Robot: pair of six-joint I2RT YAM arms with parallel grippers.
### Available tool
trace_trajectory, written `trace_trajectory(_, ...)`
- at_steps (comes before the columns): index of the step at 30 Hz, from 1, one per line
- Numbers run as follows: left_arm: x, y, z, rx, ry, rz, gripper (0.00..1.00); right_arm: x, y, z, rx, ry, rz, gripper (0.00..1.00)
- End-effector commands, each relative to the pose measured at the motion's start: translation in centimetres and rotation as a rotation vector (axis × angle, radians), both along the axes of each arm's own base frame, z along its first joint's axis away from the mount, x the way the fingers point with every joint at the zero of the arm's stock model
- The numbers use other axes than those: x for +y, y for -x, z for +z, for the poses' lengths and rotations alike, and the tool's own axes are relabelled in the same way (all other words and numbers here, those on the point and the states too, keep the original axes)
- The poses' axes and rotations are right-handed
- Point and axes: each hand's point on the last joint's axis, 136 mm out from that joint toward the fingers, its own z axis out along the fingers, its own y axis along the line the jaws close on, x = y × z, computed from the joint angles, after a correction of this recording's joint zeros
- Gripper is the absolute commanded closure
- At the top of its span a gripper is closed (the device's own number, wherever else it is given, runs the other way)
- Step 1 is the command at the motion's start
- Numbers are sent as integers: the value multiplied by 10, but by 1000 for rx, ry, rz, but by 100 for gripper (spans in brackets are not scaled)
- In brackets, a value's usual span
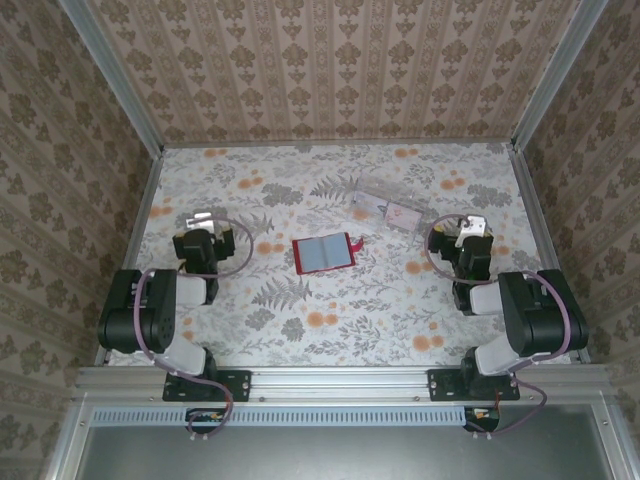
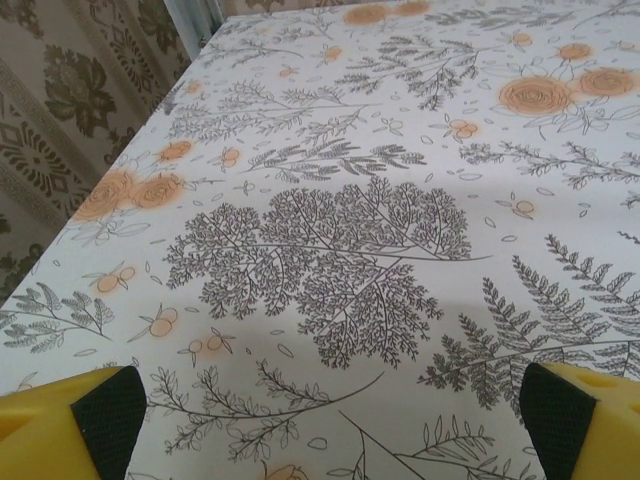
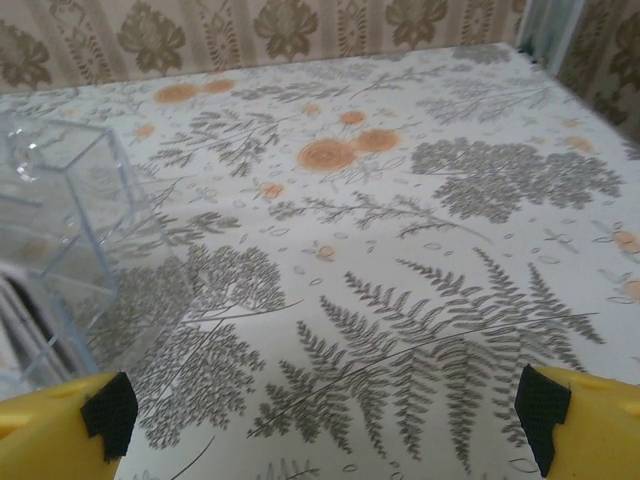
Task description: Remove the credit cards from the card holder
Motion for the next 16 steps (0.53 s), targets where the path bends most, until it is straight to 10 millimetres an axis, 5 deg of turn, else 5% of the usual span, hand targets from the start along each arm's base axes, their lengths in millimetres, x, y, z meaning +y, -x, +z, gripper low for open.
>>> trace_trajectory(1, -3, -10, 18, -71, 1, -31, 0, 13, -19, 18, -42, -3, 70, 0)
trace_trajectory(16, -3, -10, 19, -71, 1, -33, 0, 12, -26, 15, 11, 31, 28, 0)
